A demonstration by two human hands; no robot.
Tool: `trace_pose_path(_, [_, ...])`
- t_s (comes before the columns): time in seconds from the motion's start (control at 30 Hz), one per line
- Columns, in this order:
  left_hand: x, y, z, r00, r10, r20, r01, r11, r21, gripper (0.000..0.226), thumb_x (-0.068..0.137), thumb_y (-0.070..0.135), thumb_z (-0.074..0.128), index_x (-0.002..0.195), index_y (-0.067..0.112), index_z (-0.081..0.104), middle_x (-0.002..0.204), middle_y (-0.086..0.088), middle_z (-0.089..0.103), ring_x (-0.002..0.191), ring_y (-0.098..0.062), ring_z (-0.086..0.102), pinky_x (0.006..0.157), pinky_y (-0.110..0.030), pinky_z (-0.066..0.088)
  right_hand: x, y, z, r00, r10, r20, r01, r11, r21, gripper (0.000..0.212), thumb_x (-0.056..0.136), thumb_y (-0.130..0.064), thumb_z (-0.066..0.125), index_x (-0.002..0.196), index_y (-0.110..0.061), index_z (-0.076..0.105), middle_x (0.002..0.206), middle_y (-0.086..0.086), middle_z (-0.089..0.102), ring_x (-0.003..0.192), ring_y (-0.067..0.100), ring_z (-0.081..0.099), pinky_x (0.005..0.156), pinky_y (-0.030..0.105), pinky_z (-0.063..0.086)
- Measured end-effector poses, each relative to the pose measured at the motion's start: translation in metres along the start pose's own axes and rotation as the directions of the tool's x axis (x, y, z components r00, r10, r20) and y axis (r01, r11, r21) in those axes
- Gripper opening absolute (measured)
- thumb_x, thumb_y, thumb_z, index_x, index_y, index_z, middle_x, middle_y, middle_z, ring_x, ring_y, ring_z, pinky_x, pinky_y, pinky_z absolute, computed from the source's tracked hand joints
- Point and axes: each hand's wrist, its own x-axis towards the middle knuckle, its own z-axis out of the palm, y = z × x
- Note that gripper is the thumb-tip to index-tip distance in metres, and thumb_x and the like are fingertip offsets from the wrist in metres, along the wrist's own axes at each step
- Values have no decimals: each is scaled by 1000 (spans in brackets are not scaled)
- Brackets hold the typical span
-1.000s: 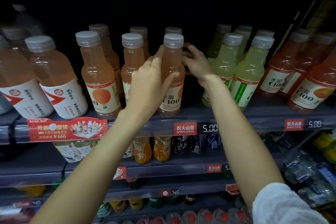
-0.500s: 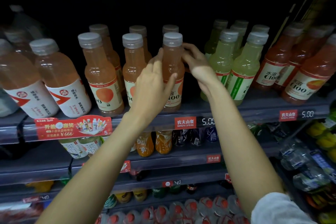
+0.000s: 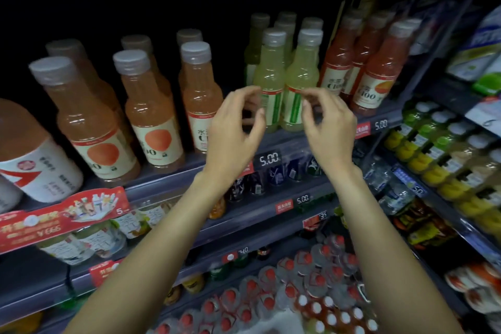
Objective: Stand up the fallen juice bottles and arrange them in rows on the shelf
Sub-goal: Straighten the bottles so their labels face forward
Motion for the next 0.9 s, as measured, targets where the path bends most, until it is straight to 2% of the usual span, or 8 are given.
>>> trace_pose_path(0.07, [11,-11,22,977,-196,80,201,978,-49,44,90,16,64,130,10,48,121,-3,57,110,-8,55,91,-25,52,3,20,-6,997,73,39,-74,997,16,24,90,-17,54,112,-10,61,108,3,64,100,21,59,80,39,51])
trace_pose_path(0.13, [23,-25,40,952,-288,104,295,953,-63,57,87,22,69,135,12,41,128,1,51,119,-12,51,100,-31,47,10,38,-5,980,168,103,-173,984,47,32,89,-21,59,120,-13,56,118,3,58,109,21,53,87,42,49])
trace_pose_path(0.27, [44,-41,65,932,-360,55,364,924,-118,76,81,33,75,141,17,31,135,1,41,122,-11,46,103,-26,41,25,62,9,918,303,254,-350,922,167,59,82,-28,70,131,-16,41,132,3,48,112,12,46,94,40,46])
trace_pose_path(0.4, [56,-54,83,917,-395,-52,389,916,-97,93,62,53,80,135,17,36,134,-7,46,118,-13,52,101,-32,46,35,71,31,887,286,362,-393,880,267,77,75,-34,77,134,-13,33,132,-2,44,117,10,42,98,29,38])
trace_pose_path(0.57, [52,-60,91,892,-431,-140,409,899,-158,87,63,34,88,131,11,40,122,-3,56,110,-5,56,97,-25,48,39,84,50,905,221,364,-355,864,358,85,67,-33,83,132,-13,32,135,3,45,120,15,45,93,23,38])
trace_pose_path(0.77, [35,-56,65,900,-429,71,428,844,-323,78,73,34,69,140,17,33,131,-5,56,122,-15,55,99,-31,45,40,98,48,919,156,362,-307,859,410,82,72,-29,81,136,-17,31,136,2,45,115,7,44,90,21,37])
trace_pose_path(0.83, [35,-50,64,916,-396,66,397,866,-305,81,76,34,67,145,21,26,138,-6,49,126,-14,51,101,-29,44,38,99,46,939,119,324,-242,896,373,82,73,-30,79,137,-12,32,135,7,43,121,16,43,97,22,35])
trace_pose_path(0.9, [39,-41,69,927,-373,-48,361,918,-165,87,74,45,71,145,23,26,140,-3,45,127,-9,47,103,-24,42,33,96,41,983,50,176,-103,945,310,72,76,-28,76,134,-7,39,130,13,45,121,22,42,100,17,29])
